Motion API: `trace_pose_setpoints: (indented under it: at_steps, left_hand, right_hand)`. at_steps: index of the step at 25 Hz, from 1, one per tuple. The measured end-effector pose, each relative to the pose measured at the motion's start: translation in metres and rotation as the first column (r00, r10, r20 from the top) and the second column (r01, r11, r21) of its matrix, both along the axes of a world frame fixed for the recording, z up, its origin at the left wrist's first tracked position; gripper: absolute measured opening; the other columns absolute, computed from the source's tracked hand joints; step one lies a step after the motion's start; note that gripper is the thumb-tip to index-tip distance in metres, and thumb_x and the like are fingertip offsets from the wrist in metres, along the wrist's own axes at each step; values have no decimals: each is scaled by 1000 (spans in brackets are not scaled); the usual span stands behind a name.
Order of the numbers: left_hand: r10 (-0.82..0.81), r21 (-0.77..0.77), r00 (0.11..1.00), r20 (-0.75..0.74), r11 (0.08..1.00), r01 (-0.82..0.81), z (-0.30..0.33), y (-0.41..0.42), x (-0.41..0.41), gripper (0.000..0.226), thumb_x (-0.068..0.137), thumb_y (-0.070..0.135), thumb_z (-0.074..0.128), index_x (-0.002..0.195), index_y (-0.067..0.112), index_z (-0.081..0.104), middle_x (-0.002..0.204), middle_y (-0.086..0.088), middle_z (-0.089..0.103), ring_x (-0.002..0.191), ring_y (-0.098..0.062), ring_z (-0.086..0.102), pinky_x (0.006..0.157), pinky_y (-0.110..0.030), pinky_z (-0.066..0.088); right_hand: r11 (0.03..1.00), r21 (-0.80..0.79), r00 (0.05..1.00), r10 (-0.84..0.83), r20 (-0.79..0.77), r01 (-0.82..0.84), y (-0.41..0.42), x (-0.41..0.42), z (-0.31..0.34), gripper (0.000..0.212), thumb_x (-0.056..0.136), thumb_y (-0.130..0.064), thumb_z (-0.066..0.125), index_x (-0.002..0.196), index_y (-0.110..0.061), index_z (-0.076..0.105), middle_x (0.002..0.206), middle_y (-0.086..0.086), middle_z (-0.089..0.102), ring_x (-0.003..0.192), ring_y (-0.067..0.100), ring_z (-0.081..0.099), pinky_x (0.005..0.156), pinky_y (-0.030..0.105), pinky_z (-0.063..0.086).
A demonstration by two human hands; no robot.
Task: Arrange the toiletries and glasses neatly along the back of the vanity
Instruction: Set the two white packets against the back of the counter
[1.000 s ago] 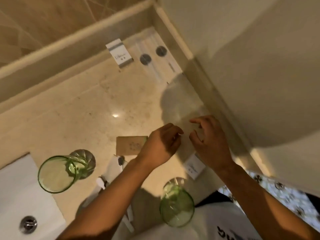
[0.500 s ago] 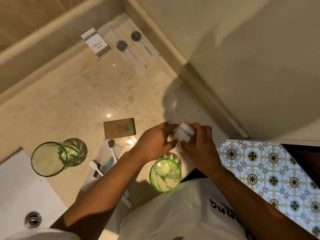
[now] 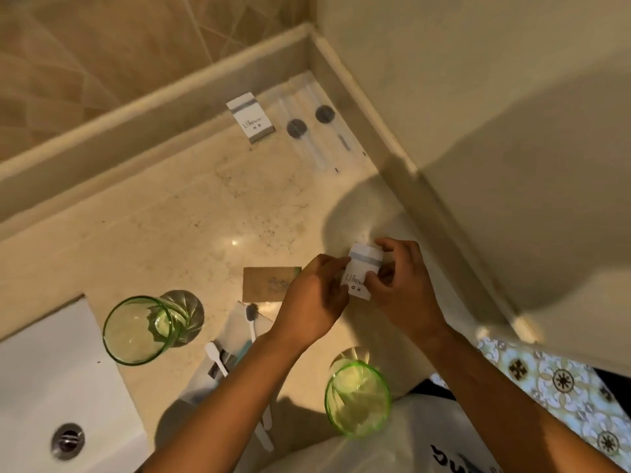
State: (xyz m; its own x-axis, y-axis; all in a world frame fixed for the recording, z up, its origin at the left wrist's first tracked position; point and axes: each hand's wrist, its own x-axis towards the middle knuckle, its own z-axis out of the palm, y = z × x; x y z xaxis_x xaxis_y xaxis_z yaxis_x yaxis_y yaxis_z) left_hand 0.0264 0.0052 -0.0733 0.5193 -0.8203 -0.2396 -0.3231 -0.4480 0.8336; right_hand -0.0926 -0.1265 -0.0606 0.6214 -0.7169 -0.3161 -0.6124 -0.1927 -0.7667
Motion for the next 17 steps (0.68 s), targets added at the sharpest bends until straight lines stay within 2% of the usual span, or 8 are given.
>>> trace_pose_setpoints:
  at_steps: [2, 7, 10, 12, 15, 17]
  left_hand:
    - [90, -24, 996, -18, 996, -91, 3, 1, 15, 50, 84, 19, 68, 134, 19, 60, 117, 1, 61, 92, -12, 65, 79, -31, 56]
    - [385, -71, 923, -10, 920, -384, 12, 1, 65, 49, 85, 20, 68, 132, 29, 58, 115, 9, 56, 96, -3, 63, 81, -24, 57]
    - [531, -91, 844, 71, 846, -525, 20, 2, 94, 40, 86, 30, 65, 122, 42, 55, 106, 30, 54, 95, -6, 63, 80, -27, 56]
    - [595, -106, 796, 108, 803, -586, 21, 0, 116, 39, 87, 32, 64, 122, 43, 52, 104, 41, 50, 95, -10, 63, 79, -27, 55]
    - [665, -53, 738, 115, 746, -664, 12, -1, 147, 47, 87, 23, 71, 133, 26, 62, 106, 18, 57, 94, -16, 63, 86, -36, 56]
    - [662, -23, 734, 152, 745, -667, 7, -1, 160, 46, 87, 21, 71, 132, 21, 64, 109, 6, 61, 94, -13, 62, 87, -35, 55]
  right_hand:
    - [999, 10, 999, 32, 24, -32, -9, 30, 2, 50, 86, -15, 72, 131, -24, 51, 124, -7, 44, 96, 3, 62, 68, 8, 54]
    - [987, 2, 983, 159, 97, -160, -18, 128, 7, 52, 84, -16, 71, 131, -25, 52, 122, -6, 49, 93, 3, 62, 64, 4, 51]
    - [967, 41, 959, 244, 146, -252, -9, 176, 5, 50, 85, -18, 75, 129, -27, 53, 123, -10, 51, 97, 0, 61, 69, 2, 50]
    - [948, 63, 940, 299, 167, -312, -4, 203, 2, 42, 84, -21, 75, 119, -31, 55, 121, -12, 53, 102, -1, 60, 75, 3, 50]
    - [920, 64, 910, 370, 185, -387, -1, 234, -6, 35, 83, -15, 77, 109, -28, 59, 121, -10, 53, 111, 5, 61, 87, 16, 57]
    - [901, 45, 890, 418, 180, -432, -3, 245, -13, 35, 83, -14, 79, 110, -25, 61, 124, -11, 53, 112, 7, 61, 89, 14, 54]
